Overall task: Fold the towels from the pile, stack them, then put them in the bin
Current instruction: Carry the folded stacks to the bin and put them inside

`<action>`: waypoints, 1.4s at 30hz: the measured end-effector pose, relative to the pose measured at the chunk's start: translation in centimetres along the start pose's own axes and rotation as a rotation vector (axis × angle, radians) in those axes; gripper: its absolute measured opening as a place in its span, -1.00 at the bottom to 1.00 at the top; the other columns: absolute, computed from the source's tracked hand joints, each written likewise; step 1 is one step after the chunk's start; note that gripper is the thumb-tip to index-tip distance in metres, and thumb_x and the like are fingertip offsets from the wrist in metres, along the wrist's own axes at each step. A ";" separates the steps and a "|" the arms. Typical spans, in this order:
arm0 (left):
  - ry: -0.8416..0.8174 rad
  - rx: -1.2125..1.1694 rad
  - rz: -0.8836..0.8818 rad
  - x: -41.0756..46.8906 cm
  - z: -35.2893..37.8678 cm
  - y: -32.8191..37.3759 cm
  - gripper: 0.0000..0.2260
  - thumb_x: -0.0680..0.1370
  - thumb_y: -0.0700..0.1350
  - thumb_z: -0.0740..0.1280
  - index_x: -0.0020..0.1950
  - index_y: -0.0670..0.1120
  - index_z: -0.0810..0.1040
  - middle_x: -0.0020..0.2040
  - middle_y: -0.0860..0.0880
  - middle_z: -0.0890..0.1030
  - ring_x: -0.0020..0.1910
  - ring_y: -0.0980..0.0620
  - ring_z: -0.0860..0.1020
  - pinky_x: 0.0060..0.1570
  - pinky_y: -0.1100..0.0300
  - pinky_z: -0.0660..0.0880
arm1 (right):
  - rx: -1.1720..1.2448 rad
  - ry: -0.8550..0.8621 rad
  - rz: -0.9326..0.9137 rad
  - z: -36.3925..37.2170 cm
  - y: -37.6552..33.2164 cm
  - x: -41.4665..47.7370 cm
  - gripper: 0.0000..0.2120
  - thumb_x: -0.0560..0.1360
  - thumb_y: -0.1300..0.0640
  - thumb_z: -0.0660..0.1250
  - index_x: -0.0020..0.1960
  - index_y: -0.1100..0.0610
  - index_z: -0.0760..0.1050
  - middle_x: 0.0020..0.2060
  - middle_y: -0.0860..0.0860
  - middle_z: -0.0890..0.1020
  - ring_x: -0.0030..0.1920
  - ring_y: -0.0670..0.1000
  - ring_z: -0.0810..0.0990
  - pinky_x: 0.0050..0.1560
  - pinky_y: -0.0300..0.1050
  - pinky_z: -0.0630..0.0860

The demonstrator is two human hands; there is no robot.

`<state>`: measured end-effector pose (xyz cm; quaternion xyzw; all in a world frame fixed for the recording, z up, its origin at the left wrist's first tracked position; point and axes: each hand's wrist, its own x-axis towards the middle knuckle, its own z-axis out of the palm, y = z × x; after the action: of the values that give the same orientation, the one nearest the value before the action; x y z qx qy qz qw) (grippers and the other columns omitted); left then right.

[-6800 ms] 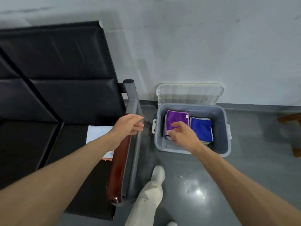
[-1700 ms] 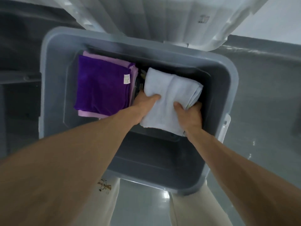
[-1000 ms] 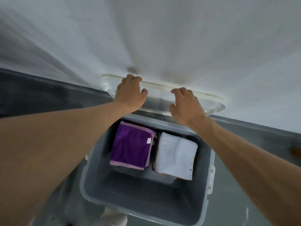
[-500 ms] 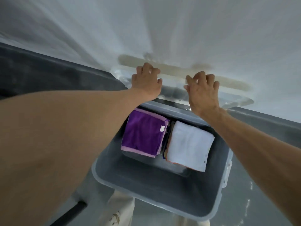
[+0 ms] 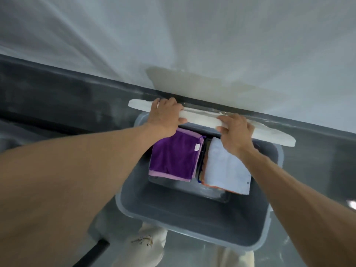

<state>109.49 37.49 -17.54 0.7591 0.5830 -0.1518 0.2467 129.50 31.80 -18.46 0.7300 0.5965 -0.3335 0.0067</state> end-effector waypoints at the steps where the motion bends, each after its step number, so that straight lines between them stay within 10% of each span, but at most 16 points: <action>1: -0.026 -0.006 0.016 -0.2 0.1 -0.5 -0.63 0.63 0.05 0.20 0.42 -0.02 0.39 0.35 -0.04 0.40 0.37 -0.08 0.32 0.45 -0.01 0.03 | 0.000 0.003 0.016 0.4 -0.3 -0.4 -0.65 0.60 0.17 0.22 0.37 0.02 0.45 0.32 0.04 0.44 0.40 0.09 0.27 0.38 -0.03 0.05; 11: -0.182 -0.125 0.162 -6.6 -3.0 -1.2 -0.59 0.51 0.03 0.41 0.30 -0.08 0.49 0.19 -0.01 0.47 0.21 0.00 0.37 0.19 0.08 0.38 | -0.007 -0.006 0.094 -1.4 -2.3 -8.2 -0.69 0.56 0.16 0.31 0.29 -0.01 0.53 0.26 -0.01 0.49 0.28 0.06 0.37 0.26 0.00 0.18; 30: -0.065 0.071 0.187 -21.5 11.5 0.3 -0.63 0.41 0.05 0.49 0.13 -0.05 0.52 0.00 0.03 0.49 0.00 0.06 0.40 0.02 0.24 0.24 | -0.105 0.154 -0.222 11.6 4.4 -23.3 -0.52 0.10 0.29 0.65 -0.02 0.17 0.60 -0.19 0.06 0.58 -0.16 0.16 0.54 -0.18 0.00 0.39; 42: -0.048 -0.008 0.095 -23.5 22.1 -1.5 -0.78 0.41 -0.14 0.49 0.01 -0.09 0.57 -0.11 0.05 0.51 -0.06 0.02 0.45 0.06 0.21 0.26 | -0.198 0.205 -0.284 22.5 7.5 -25.1 -0.60 0.12 0.38 0.53 -0.09 0.16 0.57 -0.26 0.07 0.52 -0.26 0.14 0.50 -0.26 -0.07 0.40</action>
<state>102.90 6.53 -24.02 0.7810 0.5410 -0.1556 0.2706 123.63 -1.25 -26.41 0.6644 0.7210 -0.1946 -0.0295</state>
